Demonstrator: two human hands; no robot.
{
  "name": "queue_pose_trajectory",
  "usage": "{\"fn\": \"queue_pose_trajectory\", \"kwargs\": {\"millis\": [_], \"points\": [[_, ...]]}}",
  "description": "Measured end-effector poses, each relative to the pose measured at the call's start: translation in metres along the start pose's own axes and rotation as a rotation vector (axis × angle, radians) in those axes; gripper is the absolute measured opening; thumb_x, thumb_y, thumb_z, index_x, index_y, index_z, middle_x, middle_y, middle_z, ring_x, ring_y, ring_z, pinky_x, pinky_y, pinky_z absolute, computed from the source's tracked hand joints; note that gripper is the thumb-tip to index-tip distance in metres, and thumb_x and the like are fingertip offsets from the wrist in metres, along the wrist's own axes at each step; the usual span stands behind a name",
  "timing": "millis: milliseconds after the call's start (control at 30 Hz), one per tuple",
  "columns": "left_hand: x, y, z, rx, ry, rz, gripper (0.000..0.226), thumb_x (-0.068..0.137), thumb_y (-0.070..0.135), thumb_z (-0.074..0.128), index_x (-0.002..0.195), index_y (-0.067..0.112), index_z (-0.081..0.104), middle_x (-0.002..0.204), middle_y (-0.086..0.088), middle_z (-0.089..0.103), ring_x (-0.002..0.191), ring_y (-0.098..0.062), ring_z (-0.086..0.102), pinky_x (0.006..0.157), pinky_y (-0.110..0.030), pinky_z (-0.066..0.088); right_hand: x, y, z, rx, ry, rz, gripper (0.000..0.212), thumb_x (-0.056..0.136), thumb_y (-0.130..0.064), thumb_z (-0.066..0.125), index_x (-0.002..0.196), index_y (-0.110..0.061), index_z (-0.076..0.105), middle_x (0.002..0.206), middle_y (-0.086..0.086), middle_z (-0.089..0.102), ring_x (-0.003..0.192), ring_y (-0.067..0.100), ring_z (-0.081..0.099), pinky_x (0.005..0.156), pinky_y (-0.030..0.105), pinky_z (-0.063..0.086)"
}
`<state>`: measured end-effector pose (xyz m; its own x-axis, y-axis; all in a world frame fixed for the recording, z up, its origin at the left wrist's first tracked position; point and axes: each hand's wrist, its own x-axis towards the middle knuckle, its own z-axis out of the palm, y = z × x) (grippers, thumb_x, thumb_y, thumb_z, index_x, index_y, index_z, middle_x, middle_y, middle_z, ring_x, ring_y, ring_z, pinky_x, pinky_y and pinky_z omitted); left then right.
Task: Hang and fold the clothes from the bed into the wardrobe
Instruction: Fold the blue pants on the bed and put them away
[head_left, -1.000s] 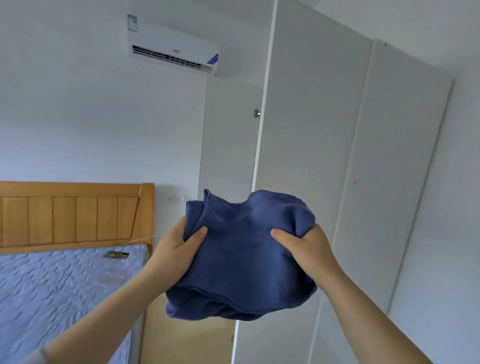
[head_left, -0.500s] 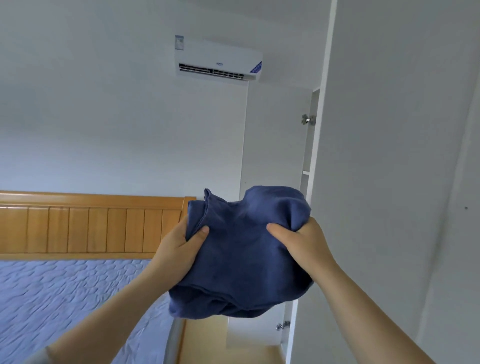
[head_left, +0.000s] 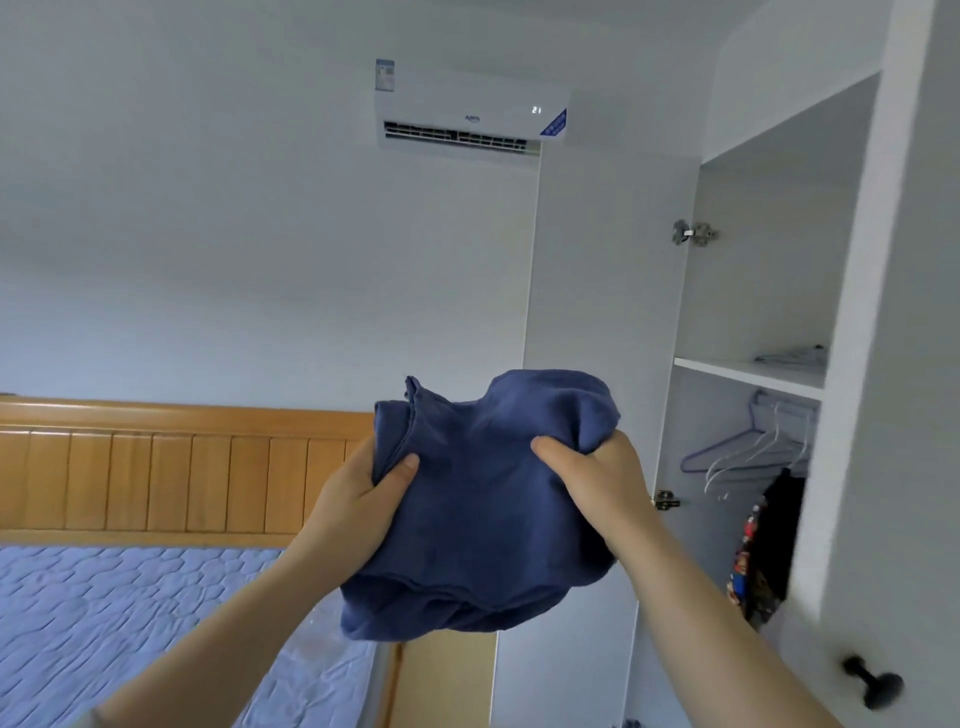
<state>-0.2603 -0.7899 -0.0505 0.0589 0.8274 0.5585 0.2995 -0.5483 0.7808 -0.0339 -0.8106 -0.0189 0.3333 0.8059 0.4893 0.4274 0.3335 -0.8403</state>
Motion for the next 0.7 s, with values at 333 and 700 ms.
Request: {"fn": "queue_pose_trajectory", "kwargs": {"millis": [333, 700], "points": [[0.159, -0.077, 0.045, -0.111, -0.106, 0.06, 0.014, 0.097, 0.029, 0.051, 0.105, 0.037, 0.06, 0.091, 0.024, 0.069, 0.085, 0.005, 0.063, 0.067, -0.013, 0.045, 0.129, 0.05, 0.043, -0.036, 0.169, 0.041, 0.018, 0.076, -0.025, 0.07, 0.079, -0.011, 0.061, 0.075, 0.004, 0.064, 0.051, -0.006, 0.058, 0.038, 0.009, 0.04], [0.272, -0.099, 0.193, -0.294, -0.309, 0.125, 0.025, 0.097, 0.03, 0.051, 0.104, 0.052, 0.058, 0.098, 0.027, 0.068, 0.089, 0.008, 0.063, 0.076, -0.02, 0.046, 0.237, 0.119, -0.019, -0.086, 0.381, 0.109, 0.015, 0.074, -0.028, 0.071, 0.077, -0.017, 0.062, 0.073, 0.004, 0.067, 0.062, 0.004, 0.061, 0.062, 0.029, 0.052]]}}
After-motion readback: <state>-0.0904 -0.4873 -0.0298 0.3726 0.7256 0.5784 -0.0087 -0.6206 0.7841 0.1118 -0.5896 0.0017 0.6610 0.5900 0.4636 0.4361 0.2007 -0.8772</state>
